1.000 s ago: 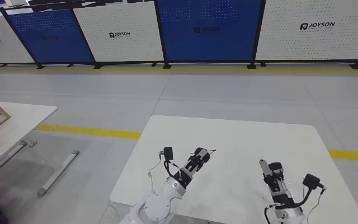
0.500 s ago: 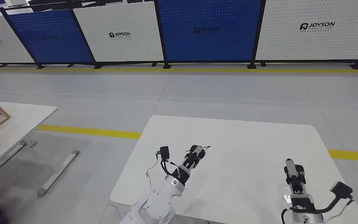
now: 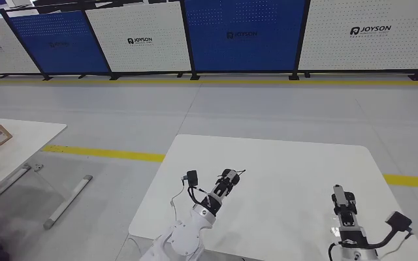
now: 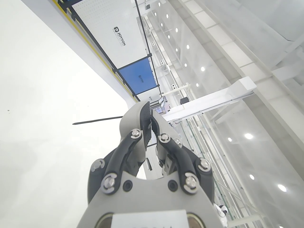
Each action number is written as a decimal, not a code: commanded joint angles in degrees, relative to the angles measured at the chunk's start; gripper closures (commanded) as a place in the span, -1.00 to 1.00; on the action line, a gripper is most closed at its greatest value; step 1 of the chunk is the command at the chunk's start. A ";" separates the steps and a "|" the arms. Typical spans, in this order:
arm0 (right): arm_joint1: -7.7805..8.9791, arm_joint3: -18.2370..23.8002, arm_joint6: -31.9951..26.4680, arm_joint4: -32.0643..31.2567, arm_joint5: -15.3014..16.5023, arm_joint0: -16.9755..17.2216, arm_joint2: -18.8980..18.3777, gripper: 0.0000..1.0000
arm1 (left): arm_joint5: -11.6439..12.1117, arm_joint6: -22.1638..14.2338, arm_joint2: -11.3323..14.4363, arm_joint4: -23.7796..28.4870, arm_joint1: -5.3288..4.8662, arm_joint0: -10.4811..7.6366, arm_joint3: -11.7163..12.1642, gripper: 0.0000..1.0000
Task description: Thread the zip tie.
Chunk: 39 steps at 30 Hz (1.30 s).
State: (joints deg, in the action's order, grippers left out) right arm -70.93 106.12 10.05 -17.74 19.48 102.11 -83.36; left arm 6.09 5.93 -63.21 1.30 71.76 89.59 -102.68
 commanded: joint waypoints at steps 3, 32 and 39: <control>0.00 0.00 0.00 0.00 0.00 0.00 0.00 -1.00 | 0.00 0.00 0.00 0.00 0.00 0.00 0.00 1.00; 0.00 0.00 0.00 0.00 0.00 0.00 0.00 -1.00 | -3.28 4.50 -0.34 -1.29 0.36 -0.35 2.01 1.00; 0.00 0.00 0.00 0.00 0.00 0.00 0.00 -1.00 | -3.28 4.50 -0.34 -1.29 0.36 -0.35 2.01 1.00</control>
State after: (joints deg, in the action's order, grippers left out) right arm -70.93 106.12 10.05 -17.74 19.48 102.11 -83.36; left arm 2.82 10.43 -63.55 0.01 72.12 89.24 -100.68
